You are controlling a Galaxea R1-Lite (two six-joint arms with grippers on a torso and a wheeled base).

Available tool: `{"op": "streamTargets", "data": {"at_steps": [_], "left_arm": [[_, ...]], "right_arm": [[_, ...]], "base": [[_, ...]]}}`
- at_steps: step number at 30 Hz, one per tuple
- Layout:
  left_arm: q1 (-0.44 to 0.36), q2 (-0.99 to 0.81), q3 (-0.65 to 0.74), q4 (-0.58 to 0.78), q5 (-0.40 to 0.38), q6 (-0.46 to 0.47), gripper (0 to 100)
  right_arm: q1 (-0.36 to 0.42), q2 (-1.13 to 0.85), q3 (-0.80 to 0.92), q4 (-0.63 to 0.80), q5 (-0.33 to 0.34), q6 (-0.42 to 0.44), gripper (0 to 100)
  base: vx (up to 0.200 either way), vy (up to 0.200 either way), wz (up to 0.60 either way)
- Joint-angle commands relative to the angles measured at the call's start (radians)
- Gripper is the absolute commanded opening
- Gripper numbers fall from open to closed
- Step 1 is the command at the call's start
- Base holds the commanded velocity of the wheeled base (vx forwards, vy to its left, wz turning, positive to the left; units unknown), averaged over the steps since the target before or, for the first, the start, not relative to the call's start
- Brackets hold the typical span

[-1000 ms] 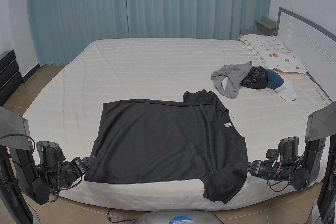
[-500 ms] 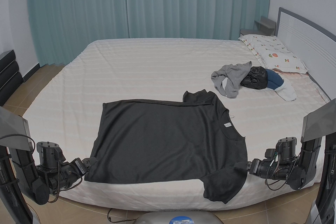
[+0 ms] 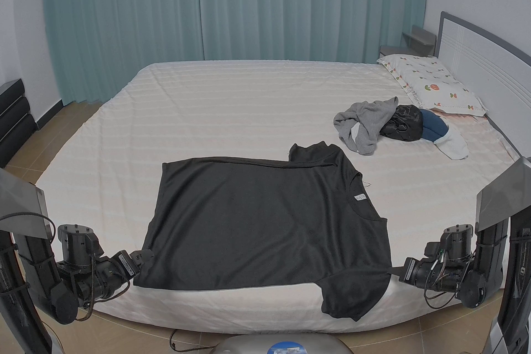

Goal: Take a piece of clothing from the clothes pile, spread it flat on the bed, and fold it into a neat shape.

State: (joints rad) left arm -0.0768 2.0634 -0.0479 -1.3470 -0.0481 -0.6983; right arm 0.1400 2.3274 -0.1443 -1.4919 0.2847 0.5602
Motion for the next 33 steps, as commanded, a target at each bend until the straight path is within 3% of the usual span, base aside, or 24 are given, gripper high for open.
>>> {"op": "streamTargets", "data": {"at_steps": [1,13,30,31,33], "left_arm": [[0.0,0.0,0.002,0.0,0.002,0.005,100],[0.0,-0.009,0.02,-0.001,-0.001,0.028,100],[-0.003,-0.017,0.02,-0.003,-0.003,0.034,100],[-0.003,-0.017,0.02,-0.003,-0.003,0.034,100],[-0.004,-0.02,0.017,-0.003,-0.004,0.034,100]], "right_arm": [[-0.013,-0.039,0.035,-0.001,0.001,-0.003,0],[-0.066,-0.04,0.103,-0.002,0.001,-0.034,0],[-0.066,-0.04,0.144,0.052,0.001,-0.08,0],[-0.065,-0.039,0.144,0.045,0.001,-0.08,100],[-0.066,-0.046,0.144,0.042,0.002,-0.077,100]], "base": [[0.0,0.0,0.0],[0.0,0.0,0.0],[0.0,0.0,0.0],[0.0,0.0,0.0],[0.0,0.0,0.0]]}}
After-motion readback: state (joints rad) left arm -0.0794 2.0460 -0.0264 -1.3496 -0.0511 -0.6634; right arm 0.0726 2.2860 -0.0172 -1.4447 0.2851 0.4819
